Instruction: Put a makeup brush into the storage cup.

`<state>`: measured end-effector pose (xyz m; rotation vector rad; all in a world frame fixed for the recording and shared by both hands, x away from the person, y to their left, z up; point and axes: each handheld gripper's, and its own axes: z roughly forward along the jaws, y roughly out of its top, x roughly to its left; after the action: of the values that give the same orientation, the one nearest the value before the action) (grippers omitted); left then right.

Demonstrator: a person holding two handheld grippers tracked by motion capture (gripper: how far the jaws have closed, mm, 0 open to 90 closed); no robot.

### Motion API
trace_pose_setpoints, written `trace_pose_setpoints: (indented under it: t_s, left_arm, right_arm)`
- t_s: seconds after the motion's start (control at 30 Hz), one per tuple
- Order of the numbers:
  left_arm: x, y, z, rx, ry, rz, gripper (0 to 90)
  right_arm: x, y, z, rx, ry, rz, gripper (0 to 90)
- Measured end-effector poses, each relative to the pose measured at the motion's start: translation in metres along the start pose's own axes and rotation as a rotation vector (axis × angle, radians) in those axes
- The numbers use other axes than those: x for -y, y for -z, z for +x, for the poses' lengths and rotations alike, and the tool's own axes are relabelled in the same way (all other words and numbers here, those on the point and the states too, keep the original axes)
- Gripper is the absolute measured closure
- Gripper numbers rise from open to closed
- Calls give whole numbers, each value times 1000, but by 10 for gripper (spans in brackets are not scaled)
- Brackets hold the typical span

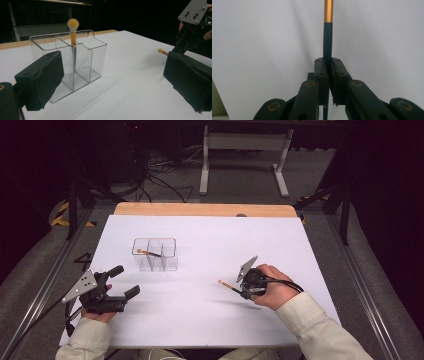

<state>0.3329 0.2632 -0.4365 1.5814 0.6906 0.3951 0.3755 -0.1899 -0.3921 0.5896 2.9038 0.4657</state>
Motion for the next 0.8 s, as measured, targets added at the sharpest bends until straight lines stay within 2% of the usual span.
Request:
trace_pose_setpoints:
  t_s: [0.03, 0.07, 0.17, 0.23, 0.27, 0.33, 0.4, 0.6, 0.77, 0.8]
  left_arm:
    - [0, 0, 0, 0, 0, 0, 37]
    - [-1, -1, -1, 7, 0, 1, 37]
    - [-3, -5, -4, 24, 8, -2, 37]
    - [-6, -7, -7, 35, 3, -3, 36]
    - [-6, -7, -7, 35, 3, -3, 37]
    - [-8, -9, -10, 46, -5, -7, 37]
    - [-9, -10, -11, 53, -6, -5, 37]
    - [-12, -15, -16, 68, -11, -5, 42]
    - [-15, -18, -18, 84, -11, -17, 42]
    - [-15, -18, -18, 84, -11, -17, 42]
  right_arm:
    - [0, 0, 0, 0, 0, 0, 845]
    - [0, 2, 0, 7, -2, -22, 845]
    - [1, 8, 2, 20, -11, -95, 845]
    - [1, 13, 3, 31, -18, -167, 845]
    - [1, 13, 3, 31, -18, -167, 845]
    - [1, 17, 5, 40, -25, -225, 845]
    - [2, 18, 6, 43, -28, -246, 845]
    - [7, 23, 7, 42, -58, -353, 845]
    - [13, 29, 7, 30, -92, -477, 845]
    - [13, 29, 7, 30, -92, -477, 845]
